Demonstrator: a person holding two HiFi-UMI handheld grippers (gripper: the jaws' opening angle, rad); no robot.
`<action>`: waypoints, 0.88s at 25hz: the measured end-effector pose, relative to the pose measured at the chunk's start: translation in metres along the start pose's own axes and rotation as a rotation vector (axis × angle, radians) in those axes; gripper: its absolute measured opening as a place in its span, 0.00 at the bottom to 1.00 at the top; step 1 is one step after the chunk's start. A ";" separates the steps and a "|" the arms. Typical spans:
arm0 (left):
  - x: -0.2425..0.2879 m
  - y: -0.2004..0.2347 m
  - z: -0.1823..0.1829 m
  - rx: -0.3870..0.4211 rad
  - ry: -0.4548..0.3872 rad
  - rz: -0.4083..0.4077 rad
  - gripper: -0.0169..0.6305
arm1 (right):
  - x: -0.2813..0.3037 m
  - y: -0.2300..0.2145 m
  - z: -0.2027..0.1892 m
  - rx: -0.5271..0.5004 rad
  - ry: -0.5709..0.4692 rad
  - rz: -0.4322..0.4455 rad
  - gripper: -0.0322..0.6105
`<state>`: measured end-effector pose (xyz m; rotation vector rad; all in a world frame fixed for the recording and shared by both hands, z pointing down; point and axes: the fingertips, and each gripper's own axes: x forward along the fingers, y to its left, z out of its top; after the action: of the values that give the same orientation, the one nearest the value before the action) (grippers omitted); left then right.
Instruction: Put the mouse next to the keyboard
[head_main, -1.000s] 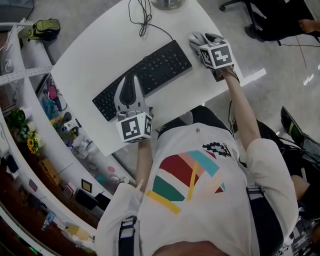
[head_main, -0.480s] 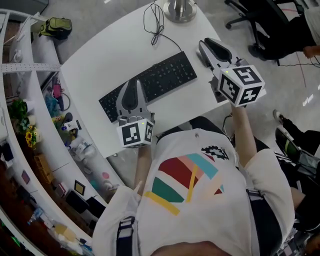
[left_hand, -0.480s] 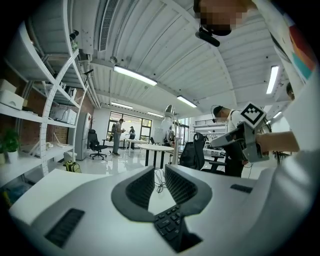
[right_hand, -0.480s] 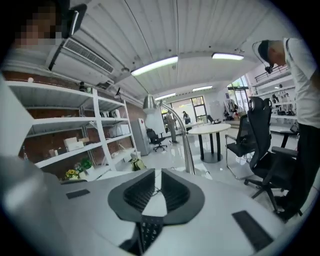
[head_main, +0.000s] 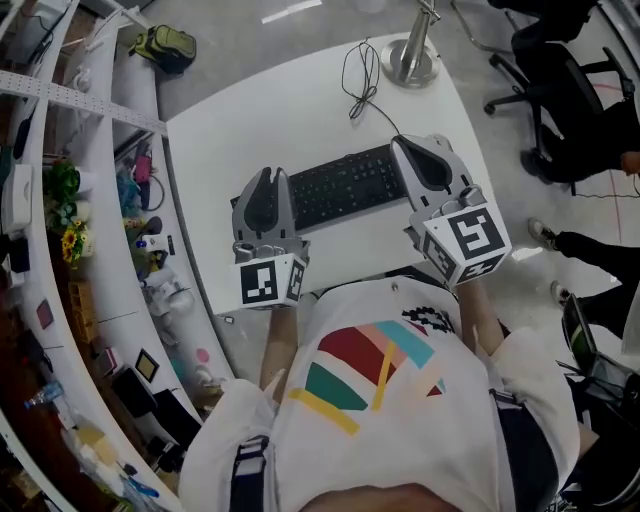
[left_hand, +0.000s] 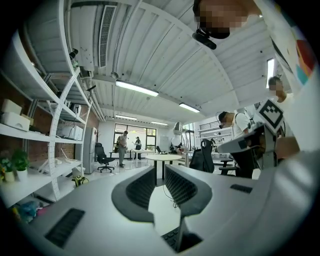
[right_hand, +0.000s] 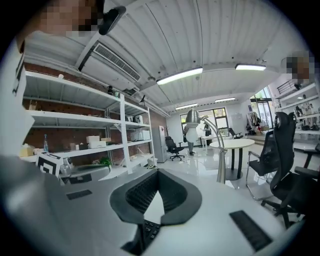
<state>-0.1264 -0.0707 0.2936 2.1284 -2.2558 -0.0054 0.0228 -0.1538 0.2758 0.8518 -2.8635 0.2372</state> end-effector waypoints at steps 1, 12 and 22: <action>-0.002 0.002 0.005 -0.002 -0.008 0.007 0.19 | 0.001 0.005 -0.003 -0.005 0.011 0.008 0.07; -0.020 -0.002 0.017 0.011 -0.030 0.015 0.19 | 0.000 0.026 -0.005 -0.037 0.015 0.047 0.07; -0.033 0.007 0.032 0.030 -0.068 0.054 0.19 | 0.003 0.045 -0.002 -0.045 0.010 0.100 0.07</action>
<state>-0.1328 -0.0377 0.2611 2.1119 -2.3654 -0.0429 -0.0045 -0.1180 0.2736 0.6980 -2.8939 0.1862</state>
